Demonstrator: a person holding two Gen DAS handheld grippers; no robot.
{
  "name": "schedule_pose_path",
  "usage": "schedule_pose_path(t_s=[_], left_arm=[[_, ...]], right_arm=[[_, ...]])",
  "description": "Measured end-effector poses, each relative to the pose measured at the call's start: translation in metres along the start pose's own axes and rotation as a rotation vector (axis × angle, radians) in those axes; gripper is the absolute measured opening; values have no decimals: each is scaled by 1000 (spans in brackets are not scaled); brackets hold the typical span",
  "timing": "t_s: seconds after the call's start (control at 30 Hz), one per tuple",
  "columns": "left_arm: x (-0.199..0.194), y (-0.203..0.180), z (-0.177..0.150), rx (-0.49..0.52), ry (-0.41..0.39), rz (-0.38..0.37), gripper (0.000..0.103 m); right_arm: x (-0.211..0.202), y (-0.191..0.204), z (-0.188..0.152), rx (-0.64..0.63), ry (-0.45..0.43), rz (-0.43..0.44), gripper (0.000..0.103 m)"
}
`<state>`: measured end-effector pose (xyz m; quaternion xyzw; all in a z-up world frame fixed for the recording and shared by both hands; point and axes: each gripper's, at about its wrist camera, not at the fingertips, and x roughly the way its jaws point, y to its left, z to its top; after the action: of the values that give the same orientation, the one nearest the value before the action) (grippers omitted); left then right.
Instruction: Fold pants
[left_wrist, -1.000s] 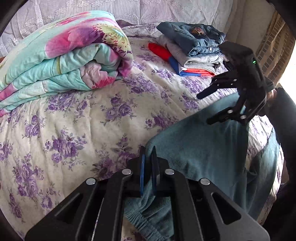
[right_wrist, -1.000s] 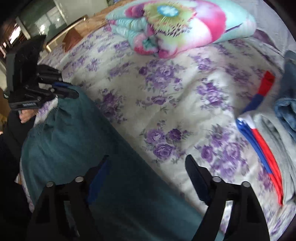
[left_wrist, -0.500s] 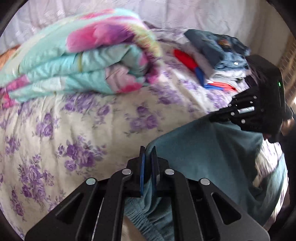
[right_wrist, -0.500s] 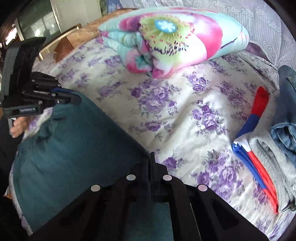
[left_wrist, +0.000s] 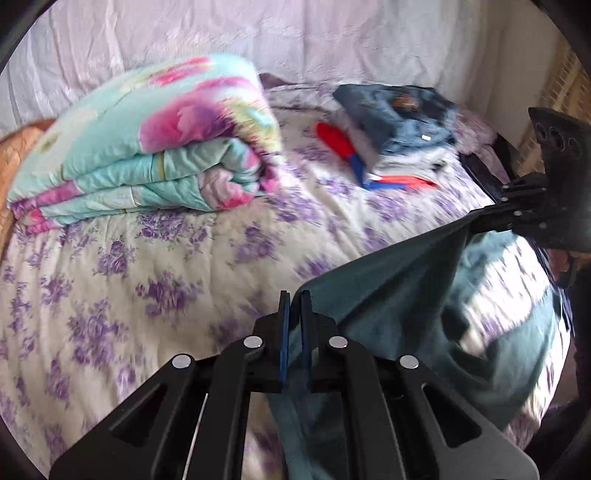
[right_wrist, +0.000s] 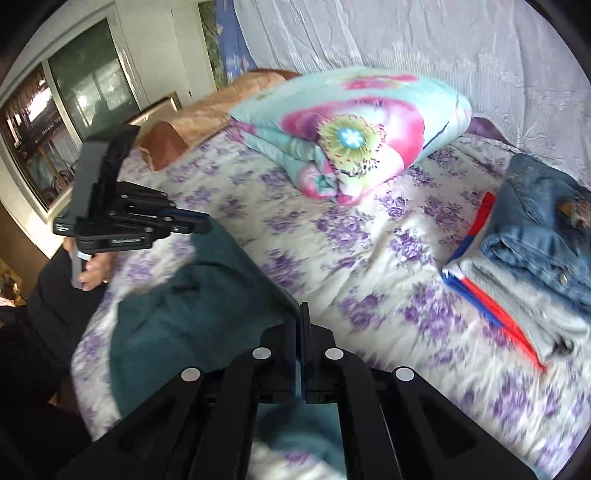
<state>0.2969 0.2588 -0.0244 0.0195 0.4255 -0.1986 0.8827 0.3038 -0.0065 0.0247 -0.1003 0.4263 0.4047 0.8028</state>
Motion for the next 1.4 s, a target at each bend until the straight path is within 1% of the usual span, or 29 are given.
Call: schedule_pose_path(t_s=[0.07,0.13,0.23,0.27,0.3,0.33,0.37,0.43,0.57,0.63,0.7,0.8,0.9,0.97,1.03,1.1,1.17,1.27,1.3,1.33,1.4], left_arm=[[-20,-18,-15,55,-23,11,5],[-31,-30,-31,87,-21,-21,5],[-26,-46,-43,137,18,18,5],[-21,-51,-45,144,39,18,5],[-17,-58,-47,162,59,16,2],[-16,-65,-52,190,66,30,0],[-17,-73,-57,225,64,65,0],[-26,-83,-66,270,44,110,0],[-56,-79,-73,246,-16,118,0],[-72,-78,-80,246,-37,133,0],[-86,-78,-92,256,-45,149,0],[-98,-76,-111,257,-35,157,0],[-93,-68,-135,237,4,147,0],[-73,-58,-151,190,68,129,0],[-56,-53,-165,167,115,120,0],[-50,-55,-178,164,136,108,0],[-53,-57,-184,164,138,100,0],[-69,-61,-188,164,119,100,1],[-78,-65,-188,171,97,104,1],[-85,-68,-185,176,77,104,4],[-96,-74,-175,177,41,78,13]], right_arm=[[-9,24,-20,-1,-3,1,2],[-14,44,-42,-14,7,-13,2],[-8,56,-61,32,59,-20,2],[-4,59,-65,39,78,-32,2],[-3,60,-69,48,89,-38,2],[0,63,-72,61,97,-39,2],[1,62,-74,74,102,-39,2],[-1,63,-79,91,93,-33,2],[-17,77,-85,87,37,4,2],[-26,91,-87,65,32,19,2],[-31,107,-88,48,47,22,2],[-24,132,-97,46,100,62,2],[-1,152,-111,23,158,52,2],[26,156,-123,38,223,61,2],[50,157,-136,57,281,62,2],[65,157,-145,63,306,54,2],[67,157,-146,74,305,60,2],[64,161,-143,61,296,59,2],[63,163,-142,53,295,53,2],[62,165,-142,46,293,48,3],[62,166,-142,39,289,50,3]])
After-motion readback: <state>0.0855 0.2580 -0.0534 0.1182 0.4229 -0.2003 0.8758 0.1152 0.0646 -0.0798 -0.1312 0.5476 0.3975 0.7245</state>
